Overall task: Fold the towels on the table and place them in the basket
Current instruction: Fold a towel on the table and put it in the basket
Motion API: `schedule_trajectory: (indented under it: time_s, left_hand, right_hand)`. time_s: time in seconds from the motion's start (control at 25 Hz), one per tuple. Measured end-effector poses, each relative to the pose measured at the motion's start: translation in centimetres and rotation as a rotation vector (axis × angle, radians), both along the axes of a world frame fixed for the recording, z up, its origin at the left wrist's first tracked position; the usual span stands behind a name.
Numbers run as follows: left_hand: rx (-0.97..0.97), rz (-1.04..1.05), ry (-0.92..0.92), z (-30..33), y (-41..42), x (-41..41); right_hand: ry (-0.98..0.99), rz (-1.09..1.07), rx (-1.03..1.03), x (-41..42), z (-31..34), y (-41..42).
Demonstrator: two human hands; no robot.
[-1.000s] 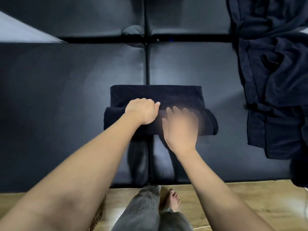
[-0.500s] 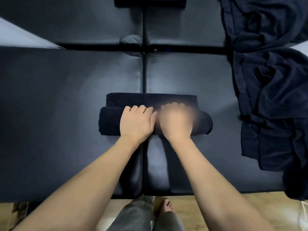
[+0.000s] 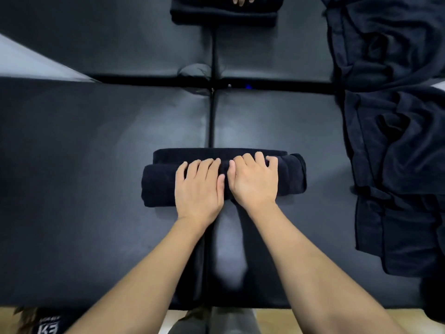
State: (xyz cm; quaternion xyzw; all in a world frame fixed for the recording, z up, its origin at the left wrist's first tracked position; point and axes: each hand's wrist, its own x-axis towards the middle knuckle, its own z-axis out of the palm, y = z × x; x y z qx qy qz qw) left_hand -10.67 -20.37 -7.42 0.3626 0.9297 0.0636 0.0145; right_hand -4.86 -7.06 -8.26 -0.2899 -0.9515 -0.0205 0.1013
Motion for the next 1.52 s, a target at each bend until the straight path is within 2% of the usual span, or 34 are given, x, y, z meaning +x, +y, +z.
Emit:
schedule_trajectory:
  time_s: [0.12, 0.2, 0.28, 0.4, 0.48, 0.6, 0.68, 0.84, 0.92, 1.0, 1.08, 1.12, 1.28, 1.4, 1.52]
  left_hand:
    - [0.007, 0.004, 0.021, -0.1, 1.2, -0.7]
    - [-0.068, -0.046, 0.046, 0.6, 2.6, -2.8]
    - [-0.180, -0.085, -0.020, 1.7, 4.3, -5.0]
    - [-0.315, -0.036, -0.171, 2.6, 6.5, -6.6]
    - [-0.280, 0.013, -0.139, 2.4, 6.6, -6.5]
    - [0.030, 0.078, -0.031, 1.1, 3.9, -3.6]
    - [0.104, 0.089, 0.046, -0.2, 2.6, -1.1]
    - [0.071, 0.036, 0.056, 0.0, 3.9, -3.5]
    - [-0.046, -0.030, 0.056, 1.0, 5.4, -6.1]
    - [-0.208, -0.059, -0.072, 2.2, 7.5, -8.4]
    - [-0.268, -0.043, -0.119, 2.5, 8.7, -9.3]
    - [-0.255, -0.021, -0.098, 2.3, 8.6, -9.0]
    - [0.003, 0.019, 0.005, -0.1, 5.5, -5.5]
    - [0.007, 0.023, -0.012, -0.2, 5.6, -5.9]
    - [-0.114, -0.026, -0.001, 1.2, 7.9, -8.7]
  right_hand:
    - [0.002, -0.048, -0.030, -1.4, 0.7, 0.5]
    - [0.036, -0.086, -0.066, -0.8, 0.9, 0.1]
    - [0.035, -0.081, -0.102, 0.6, 0.4, -1.1]
    - [0.054, -0.067, -0.096, 1.0, 0.0, -2.2]
    - [0.073, -0.056, -0.068, -0.6, -0.2, -0.8]
    - [0.052, -0.024, -0.051, -2.5, 0.1, 1.4]
    - [0.001, -0.008, -0.059, -3.4, 0.5, 1.9]
    - [-0.010, -0.040, -0.153, -3.4, 0.8, 1.8]
    - [0.032, -0.069, -0.195, -2.1, 0.7, 1.0]
    - [0.057, -0.113, -0.176, -0.7, 0.3, -0.3]
    - [0.072, -0.127, -0.142, -1.3, 0.1, 0.0]
    - [0.078, -0.120, -0.134, -2.4, 0.1, 0.8]
    - [0.036, -0.074, -0.099, -6.3, 0.4, 4.2]
    - [-0.020, -0.068, -0.115, -6.7, 0.5, 4.3]
    - [-0.052, -0.087, -0.187, -6.9, 0.5, 4.6]
